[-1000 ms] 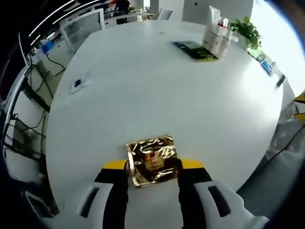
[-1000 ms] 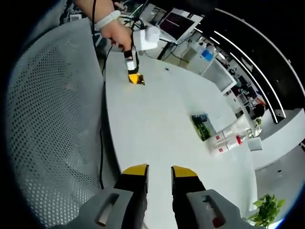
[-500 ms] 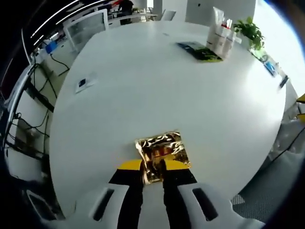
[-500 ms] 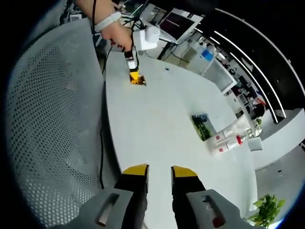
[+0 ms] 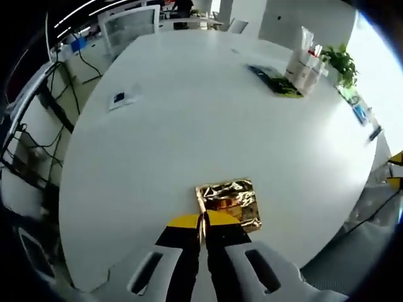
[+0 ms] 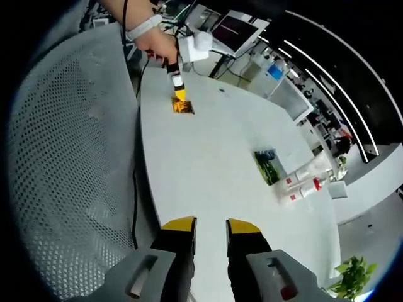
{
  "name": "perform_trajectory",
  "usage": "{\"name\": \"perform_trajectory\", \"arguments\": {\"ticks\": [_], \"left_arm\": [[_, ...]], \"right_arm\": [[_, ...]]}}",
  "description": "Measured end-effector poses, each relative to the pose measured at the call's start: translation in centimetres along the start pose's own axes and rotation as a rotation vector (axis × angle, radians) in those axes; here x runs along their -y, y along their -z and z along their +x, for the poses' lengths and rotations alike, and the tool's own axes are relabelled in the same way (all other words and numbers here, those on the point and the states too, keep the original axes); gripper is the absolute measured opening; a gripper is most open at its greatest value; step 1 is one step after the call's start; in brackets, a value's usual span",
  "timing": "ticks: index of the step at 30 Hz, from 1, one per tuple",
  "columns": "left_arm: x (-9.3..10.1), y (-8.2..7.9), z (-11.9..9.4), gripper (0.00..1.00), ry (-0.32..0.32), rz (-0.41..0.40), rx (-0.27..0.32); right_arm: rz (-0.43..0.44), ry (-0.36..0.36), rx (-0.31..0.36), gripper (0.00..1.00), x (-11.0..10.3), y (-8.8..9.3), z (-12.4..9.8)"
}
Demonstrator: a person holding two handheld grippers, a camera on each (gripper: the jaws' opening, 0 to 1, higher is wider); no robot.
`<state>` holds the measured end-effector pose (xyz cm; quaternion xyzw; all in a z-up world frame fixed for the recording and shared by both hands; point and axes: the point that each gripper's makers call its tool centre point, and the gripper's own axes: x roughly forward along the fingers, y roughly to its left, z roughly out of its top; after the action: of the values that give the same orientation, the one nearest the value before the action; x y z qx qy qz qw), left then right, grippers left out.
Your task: Arrange the skincare products in the storage area until every visible bottle or jar stands upright without overlapping.
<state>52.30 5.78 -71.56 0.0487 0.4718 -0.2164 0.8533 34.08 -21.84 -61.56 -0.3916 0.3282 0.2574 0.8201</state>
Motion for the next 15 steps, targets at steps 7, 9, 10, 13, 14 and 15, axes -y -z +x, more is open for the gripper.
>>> {"name": "perform_trajectory", "arguments": {"ticks": [7, 9, 10, 13, 14, 15], "left_arm": [[-0.1, -1.1, 0.0, 0.45, -0.021, -0.095, 0.054], [1.0, -1.0, 0.1, 0.48, -0.011, -0.095, 0.042], [1.3, -0.9, 0.2, 0.49, -0.009, -0.089, 0.039], [1.9, -0.5, 0.9, 0.57, -0.016, -0.083, 0.012], [2.2, -0.5, 1.0, 0.59, -0.015, -0.082, 0.014], [2.6, -0.3, 1.2, 0.61, -0.015, -0.08, 0.007]], "right_arm": [[0.0, -0.003, -0.001, 0.12, -0.1, 0.0, 0.0], [0.0, -0.004, -0.002, 0.12, -0.1, 0.0, 0.1], [0.0, -0.004, -0.002, 0.12, -0.1, 0.0, 0.1], [0.001, -0.003, -0.002, 0.12, 0.0, 0.0, 0.0], [0.001, -0.003, -0.003, 0.12, 0.0, 0.0, 0.1], [0.002, -0.003, -0.003, 0.12, 0.0, 0.1, 0.1]]}}
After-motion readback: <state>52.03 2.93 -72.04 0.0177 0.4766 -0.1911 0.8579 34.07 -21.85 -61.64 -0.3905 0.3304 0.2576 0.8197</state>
